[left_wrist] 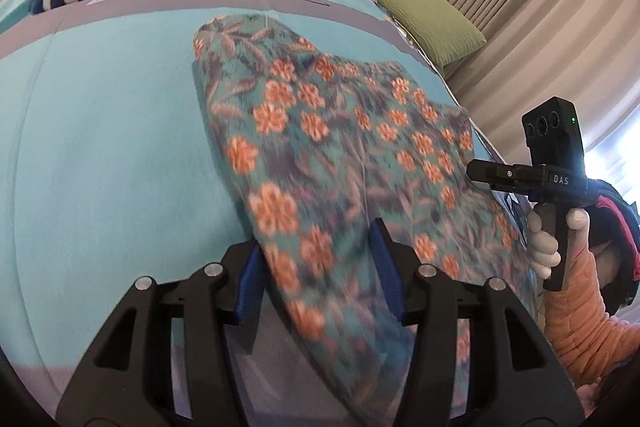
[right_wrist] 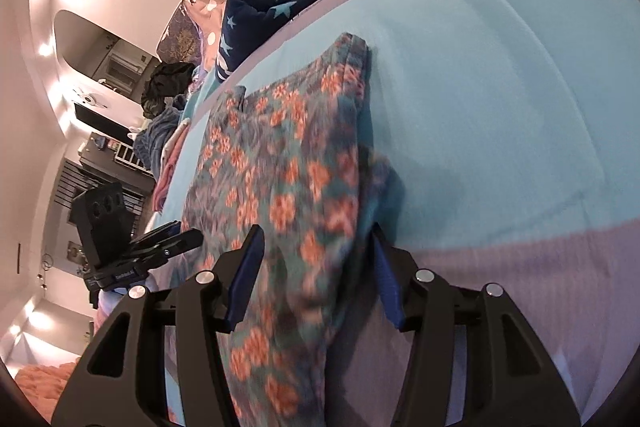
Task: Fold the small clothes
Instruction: 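Grasp the folded shirt with both grippers and lift it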
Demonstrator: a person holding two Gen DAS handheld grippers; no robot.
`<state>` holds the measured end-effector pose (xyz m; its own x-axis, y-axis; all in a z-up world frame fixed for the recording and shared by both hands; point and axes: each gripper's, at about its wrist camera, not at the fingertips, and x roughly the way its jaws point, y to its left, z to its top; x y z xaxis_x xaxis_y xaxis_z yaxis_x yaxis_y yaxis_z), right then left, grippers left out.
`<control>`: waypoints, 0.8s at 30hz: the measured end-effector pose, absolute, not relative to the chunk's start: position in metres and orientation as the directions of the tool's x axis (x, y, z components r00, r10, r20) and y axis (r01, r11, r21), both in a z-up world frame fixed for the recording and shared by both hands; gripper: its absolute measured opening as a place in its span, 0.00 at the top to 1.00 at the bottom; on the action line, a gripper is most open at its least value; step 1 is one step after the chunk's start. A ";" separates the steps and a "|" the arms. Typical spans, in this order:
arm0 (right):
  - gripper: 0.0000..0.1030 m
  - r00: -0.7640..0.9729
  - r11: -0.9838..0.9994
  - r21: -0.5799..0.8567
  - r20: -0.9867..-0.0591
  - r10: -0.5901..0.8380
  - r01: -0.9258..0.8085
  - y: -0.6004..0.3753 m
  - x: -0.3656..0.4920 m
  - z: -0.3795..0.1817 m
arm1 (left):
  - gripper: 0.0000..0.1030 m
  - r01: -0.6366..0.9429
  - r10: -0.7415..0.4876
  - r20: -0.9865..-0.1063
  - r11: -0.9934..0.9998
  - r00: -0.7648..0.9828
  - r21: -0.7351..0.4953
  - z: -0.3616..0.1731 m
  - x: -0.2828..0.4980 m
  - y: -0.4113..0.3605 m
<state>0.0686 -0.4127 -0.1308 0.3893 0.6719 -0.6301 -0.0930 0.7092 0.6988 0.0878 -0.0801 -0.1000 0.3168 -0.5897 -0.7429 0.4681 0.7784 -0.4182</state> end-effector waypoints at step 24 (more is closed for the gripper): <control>0.87 0.664 0.791 0.547 -0.488 0.566 -0.273 -0.406 0.023 -0.019 | 0.87 0.595 -0.620 -0.572 0.759 0.537 -0.265 0.008 0.078 -0.115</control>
<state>0.0234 -0.4056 -0.0189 0.6645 0.5664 -0.4875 -0.2733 0.7913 0.5469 0.0782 -0.1151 0.0084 0.5370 -0.6202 -0.5719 0.5946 0.7591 -0.2649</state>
